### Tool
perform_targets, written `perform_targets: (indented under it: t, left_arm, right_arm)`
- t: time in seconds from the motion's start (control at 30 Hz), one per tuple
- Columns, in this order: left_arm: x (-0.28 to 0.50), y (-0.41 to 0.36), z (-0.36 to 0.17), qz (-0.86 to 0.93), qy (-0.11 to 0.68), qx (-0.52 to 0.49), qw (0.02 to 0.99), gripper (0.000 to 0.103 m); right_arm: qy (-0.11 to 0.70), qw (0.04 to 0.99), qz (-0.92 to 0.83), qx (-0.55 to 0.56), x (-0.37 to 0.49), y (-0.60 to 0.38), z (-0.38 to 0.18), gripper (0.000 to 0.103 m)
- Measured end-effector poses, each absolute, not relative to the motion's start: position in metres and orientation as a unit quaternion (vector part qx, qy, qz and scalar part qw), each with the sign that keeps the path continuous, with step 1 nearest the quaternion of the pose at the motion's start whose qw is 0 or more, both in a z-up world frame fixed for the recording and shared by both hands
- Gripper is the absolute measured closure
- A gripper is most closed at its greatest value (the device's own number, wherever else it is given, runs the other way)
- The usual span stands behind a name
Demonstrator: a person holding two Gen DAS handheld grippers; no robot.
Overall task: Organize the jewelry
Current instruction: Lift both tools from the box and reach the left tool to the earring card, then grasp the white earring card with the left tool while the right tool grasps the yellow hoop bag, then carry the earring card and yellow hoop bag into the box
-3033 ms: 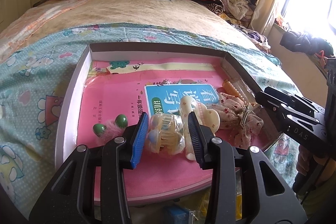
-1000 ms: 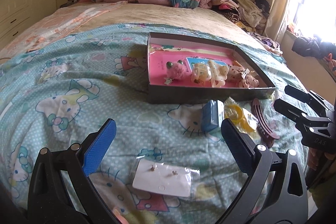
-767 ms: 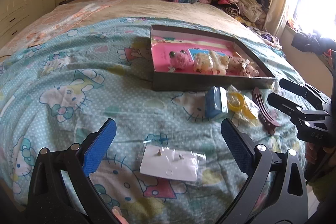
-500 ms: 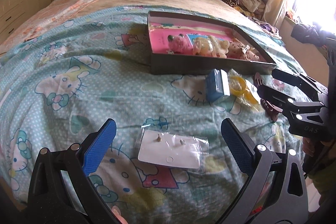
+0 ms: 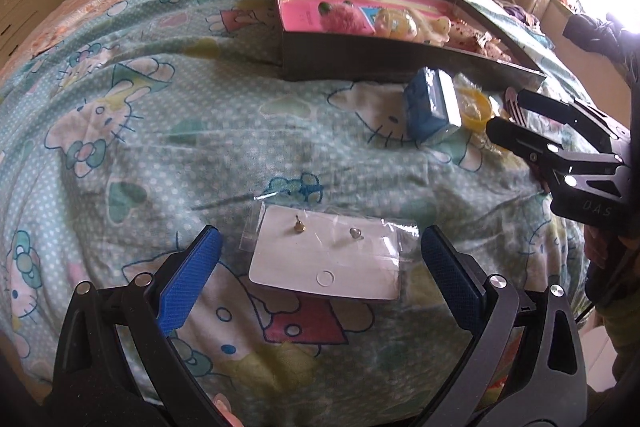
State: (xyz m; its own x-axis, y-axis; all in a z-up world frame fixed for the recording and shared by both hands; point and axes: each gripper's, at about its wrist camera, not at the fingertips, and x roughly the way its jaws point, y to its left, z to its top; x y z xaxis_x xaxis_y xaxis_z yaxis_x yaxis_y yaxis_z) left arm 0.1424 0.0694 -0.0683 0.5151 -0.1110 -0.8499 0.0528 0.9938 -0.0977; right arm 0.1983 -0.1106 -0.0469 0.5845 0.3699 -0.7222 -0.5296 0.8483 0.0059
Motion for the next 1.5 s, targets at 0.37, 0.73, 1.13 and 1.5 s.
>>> perform_targets:
  t: [0.37, 0.73, 1.13, 1.5]
  left_arm:
    - [0.142, 0.072, -0.069, -0.047, 0.492, -0.033, 0.869, 0.046]
    - [0.136, 0.06, -0.051, -0.078, 0.454, -0.03, 0.887, 0.048]
    - [0.14, 0.056, -0.036, -0.077, 0.428, -0.035, 0.9, 0.048]
    - [0.154, 0.043, -0.019, -0.085, 0.403, -0.036, 0.91, 0.048]
  right_arm:
    - [0.385, 0.878, 0.25, -0.138, 0.209, -0.101, -0.061, 0.033]
    - [0.384, 0.871, 0.272, -0.14, 0.198, -0.098, -0.064, 0.059]
    - [0.373, 0.874, 0.29, -0.115, 0.175, -0.109, -0.045, 0.059]
    - [0.359, 0.891, 0.264, -0.091, 0.178, -0.138, -0.027, 0.059]
